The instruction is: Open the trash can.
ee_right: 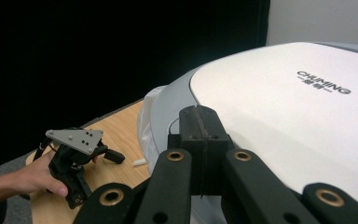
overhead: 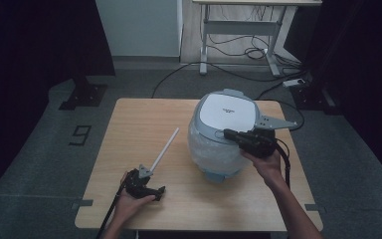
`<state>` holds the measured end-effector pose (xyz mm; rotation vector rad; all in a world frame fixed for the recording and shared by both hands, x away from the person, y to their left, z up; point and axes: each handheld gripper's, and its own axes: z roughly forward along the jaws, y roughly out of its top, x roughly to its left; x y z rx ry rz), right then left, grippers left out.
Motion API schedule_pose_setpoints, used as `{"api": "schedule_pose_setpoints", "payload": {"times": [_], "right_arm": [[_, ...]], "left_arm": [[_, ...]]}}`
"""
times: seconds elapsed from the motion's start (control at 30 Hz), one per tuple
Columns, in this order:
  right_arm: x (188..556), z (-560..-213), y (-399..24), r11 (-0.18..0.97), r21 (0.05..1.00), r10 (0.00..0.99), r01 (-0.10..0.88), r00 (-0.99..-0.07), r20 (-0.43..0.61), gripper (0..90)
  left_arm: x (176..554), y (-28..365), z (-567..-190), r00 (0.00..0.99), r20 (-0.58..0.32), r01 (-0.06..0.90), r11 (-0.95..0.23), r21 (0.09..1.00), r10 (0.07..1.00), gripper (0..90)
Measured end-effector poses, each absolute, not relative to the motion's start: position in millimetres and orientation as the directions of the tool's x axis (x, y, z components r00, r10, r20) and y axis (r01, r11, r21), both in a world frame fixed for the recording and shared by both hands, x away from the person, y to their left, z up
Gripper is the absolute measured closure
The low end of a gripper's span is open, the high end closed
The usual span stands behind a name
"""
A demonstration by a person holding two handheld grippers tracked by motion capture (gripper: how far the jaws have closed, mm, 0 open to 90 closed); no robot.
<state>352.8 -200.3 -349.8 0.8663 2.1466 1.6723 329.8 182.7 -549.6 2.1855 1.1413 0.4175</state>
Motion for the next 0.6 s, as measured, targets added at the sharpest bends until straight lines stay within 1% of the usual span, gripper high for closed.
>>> {"api": "schedule_pose_setpoints", "payload": {"times": [0.47,0.53,0.6], "right_arm": [[350.7,-348.5,-199.1,0.160,0.940,0.603,0.300,-0.784,0.147,90.0],[348.7,-346.5,-201.1,0.157,0.945,0.628,0.287,-0.768,0.129,90.0],[346.7,-345.3,-208.5,0.097,0.957,0.617,0.275,-0.771,0.159,90.0]], "left_arm": [[329.9,182.7,-549.5,0.574,-0.010,0.619,-0.426,0.660,0.819,0.0],[329.8,182.6,-549.6,0.574,-0.010,0.619,-0.426,0.660,0.819,0.0],[329.8,182.6,-549.6,0.574,-0.010,0.619,-0.425,0.660,0.819,0.0]]}}
